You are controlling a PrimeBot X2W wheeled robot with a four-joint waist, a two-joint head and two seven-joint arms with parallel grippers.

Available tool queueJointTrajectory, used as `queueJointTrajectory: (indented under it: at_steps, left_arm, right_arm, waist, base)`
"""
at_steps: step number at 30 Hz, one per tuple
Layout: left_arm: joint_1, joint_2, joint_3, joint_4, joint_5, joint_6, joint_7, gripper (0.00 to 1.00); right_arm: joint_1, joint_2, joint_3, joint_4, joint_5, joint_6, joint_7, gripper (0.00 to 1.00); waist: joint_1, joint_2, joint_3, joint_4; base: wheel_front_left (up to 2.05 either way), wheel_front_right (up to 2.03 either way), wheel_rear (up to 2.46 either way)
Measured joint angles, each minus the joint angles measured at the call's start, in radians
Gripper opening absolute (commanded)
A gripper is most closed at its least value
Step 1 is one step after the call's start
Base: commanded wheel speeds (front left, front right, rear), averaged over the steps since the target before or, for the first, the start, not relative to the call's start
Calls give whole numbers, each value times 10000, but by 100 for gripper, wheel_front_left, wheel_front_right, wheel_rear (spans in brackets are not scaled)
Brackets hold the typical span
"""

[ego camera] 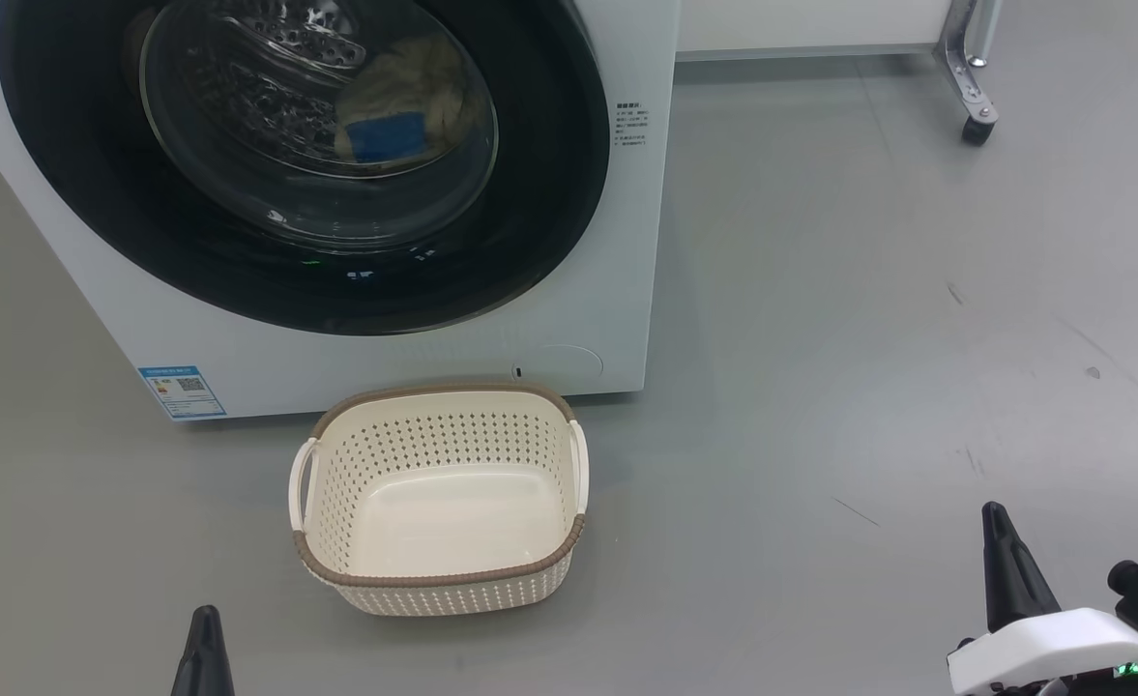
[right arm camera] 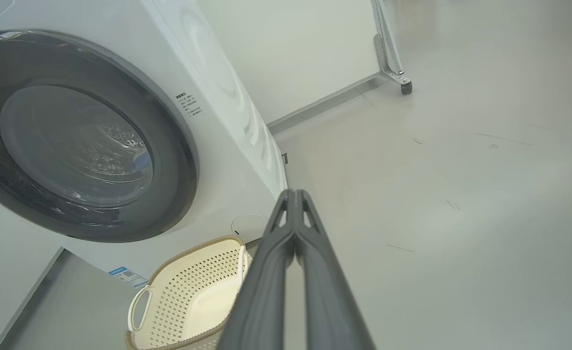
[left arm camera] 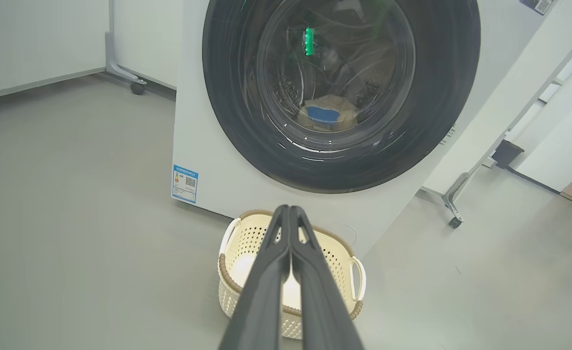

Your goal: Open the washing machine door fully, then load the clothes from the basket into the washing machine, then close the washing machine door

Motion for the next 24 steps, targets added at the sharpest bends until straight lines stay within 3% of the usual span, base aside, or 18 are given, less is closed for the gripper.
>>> queueJointTrajectory:
  at_steps: [24]
  left_arm:
    - [-532,276,278,493,-3804,-50,817,0]
  right_arm:
    - [-483,267,-688,487,2945,360,805,0]
  waist:
    - [0,0,-7,-160]
  base:
    - [0,0,0]
